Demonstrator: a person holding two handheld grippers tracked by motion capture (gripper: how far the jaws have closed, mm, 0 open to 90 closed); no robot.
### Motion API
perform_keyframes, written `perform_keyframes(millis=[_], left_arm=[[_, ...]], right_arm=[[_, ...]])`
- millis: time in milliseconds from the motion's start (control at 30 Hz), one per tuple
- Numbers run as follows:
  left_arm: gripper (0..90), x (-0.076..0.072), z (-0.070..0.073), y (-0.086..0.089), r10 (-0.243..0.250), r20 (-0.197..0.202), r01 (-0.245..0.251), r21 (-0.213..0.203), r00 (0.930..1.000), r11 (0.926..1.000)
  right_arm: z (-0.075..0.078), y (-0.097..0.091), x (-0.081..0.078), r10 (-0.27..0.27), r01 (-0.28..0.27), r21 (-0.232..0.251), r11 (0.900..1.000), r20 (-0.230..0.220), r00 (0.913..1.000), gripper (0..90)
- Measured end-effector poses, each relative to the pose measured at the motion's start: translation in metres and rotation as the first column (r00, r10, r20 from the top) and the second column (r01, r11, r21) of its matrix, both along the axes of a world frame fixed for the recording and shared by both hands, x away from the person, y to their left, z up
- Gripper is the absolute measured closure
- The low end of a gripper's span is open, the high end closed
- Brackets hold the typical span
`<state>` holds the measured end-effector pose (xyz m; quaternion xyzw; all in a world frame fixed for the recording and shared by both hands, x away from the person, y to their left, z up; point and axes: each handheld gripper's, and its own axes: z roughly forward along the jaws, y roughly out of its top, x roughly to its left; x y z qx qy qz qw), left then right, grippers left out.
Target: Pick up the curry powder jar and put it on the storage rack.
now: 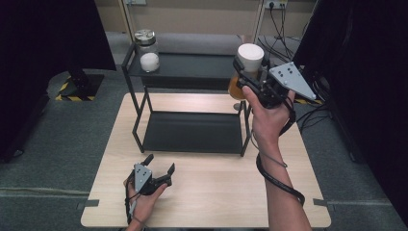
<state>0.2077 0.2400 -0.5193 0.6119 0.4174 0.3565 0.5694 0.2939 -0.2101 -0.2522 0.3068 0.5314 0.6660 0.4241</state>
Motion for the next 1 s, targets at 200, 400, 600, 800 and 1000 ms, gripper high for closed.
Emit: perform_keyframes(millis=[200,400,600,800,1000], left_arm=[[10.0,0.000,0.000,0.000,0.000,-0.001,0.000,-0.001,1.0000,1.0000],[10.0,0.000,0.001,0.000,-0.002,-0.004,0.002,0.003,1.0000,1.0000],[10.0,0.000,0.000,0.001,-0.002,-0.003,0.002,-0.001,1.0000,1.0000],[10.0,0.000,0.000,0.001,-0.002,-0.002,0.002,-0.001,1.0000,1.0000],[10.0,0.000,0.000,0.001,-0.003,-0.002,0.003,0.000,1.0000,1.0000]], right_arm=[[0.008,0.005,0.006,-0.003,0.003,-0.005,1.0000,0.000,1.0000,33.8],[0.014,0.012,0.013,-0.009,0.009,-0.001,1.0000,-0.009,0.9999,33.8],[0.019,0.019,0.021,-0.016,0.015,-0.005,0.9999,-0.017,0.9997,33.8],[0.023,0.022,0.027,-0.025,0.025,-0.008,0.9997,-0.027,0.9993,33.8],[0.028,0.025,0.035,-0.039,0.038,-0.010,0.9992,-0.041,0.9984,33.7]])
